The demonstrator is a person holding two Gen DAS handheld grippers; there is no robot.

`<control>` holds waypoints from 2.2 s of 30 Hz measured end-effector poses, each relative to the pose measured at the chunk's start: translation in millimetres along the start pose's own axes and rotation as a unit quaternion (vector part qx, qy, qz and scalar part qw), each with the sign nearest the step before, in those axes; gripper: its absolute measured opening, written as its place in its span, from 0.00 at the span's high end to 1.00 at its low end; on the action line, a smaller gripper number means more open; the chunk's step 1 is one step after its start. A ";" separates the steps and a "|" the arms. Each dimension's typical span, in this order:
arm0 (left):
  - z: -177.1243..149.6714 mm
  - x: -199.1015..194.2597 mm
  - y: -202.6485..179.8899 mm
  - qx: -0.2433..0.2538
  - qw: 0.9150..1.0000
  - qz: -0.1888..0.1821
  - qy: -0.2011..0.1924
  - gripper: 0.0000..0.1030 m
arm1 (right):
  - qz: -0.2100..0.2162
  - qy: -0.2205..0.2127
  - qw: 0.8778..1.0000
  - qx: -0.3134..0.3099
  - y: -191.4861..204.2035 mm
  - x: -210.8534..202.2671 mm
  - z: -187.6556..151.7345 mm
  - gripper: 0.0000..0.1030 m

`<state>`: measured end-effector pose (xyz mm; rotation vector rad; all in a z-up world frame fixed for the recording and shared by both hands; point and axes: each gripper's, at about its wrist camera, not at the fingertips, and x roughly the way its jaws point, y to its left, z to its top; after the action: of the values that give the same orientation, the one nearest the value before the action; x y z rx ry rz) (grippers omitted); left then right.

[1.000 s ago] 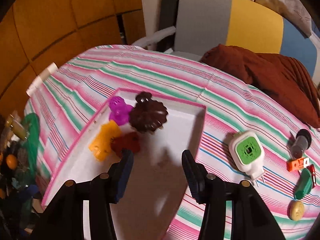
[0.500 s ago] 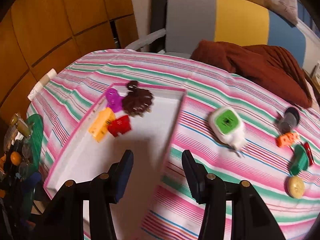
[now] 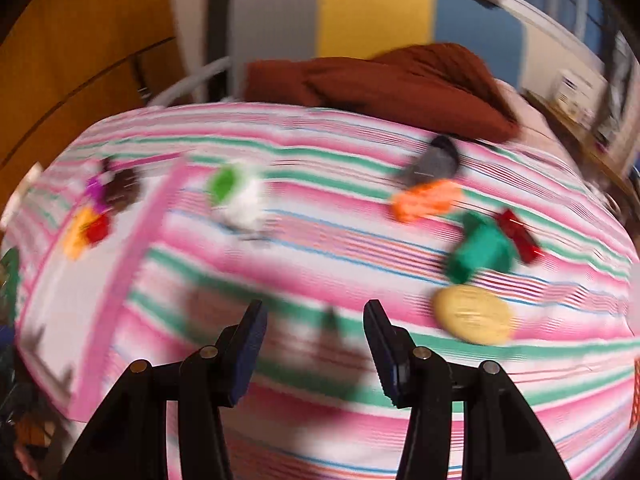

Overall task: Organize rigid objects
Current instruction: 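Move the right tool back toward the green plastic piece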

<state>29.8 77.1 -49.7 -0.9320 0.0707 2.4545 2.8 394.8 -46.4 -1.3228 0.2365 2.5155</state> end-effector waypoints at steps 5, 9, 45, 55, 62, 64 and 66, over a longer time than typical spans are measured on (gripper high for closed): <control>4.6 4.6 -20.5 0.025 1.000 -0.007 0.010 0.03 | -0.034 -0.012 0.997 0.070 -72.8 -3.5 3.3 0.51; 9.8 8.5 -39.8 0.047 0.999 -0.018 0.014 0.02 | -0.049 -0.028 0.991 0.118 -114.0 -3.4 5.4 0.51; 11.0 17.7 -90.2 0.103 0.994 -0.032 0.020 0.01 | -0.048 -0.032 0.992 0.114 -153.3 27.0 27.0 0.49; 6.6 21.0 -104.2 0.126 0.991 -0.027 0.028 0.01 | 0.131 0.014 0.965 0.225 -178.0 62.4 23.0 0.52; 5.5 17.1 -110.8 0.136 0.990 -0.028 0.020 0.01 | 0.175 0.062 0.934 0.304 -184.1 66.4 10.0 0.53; 6.1 16.7 -110.7 0.135 0.990 -0.027 0.019 0.01 | 0.091 0.019 0.964 0.251 -174.6 42.8 19.5 0.53; 6.9 16.7 -109.9 0.132 0.991 -0.027 0.018 0.01 | 0.039 -0.032 0.979 0.195 -160.8 19.4 26.7 0.48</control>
<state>67.5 181.5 -41.0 -0.8486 0.3684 2.3078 24.3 557.5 -49.1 -1.0898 0.7388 2.4029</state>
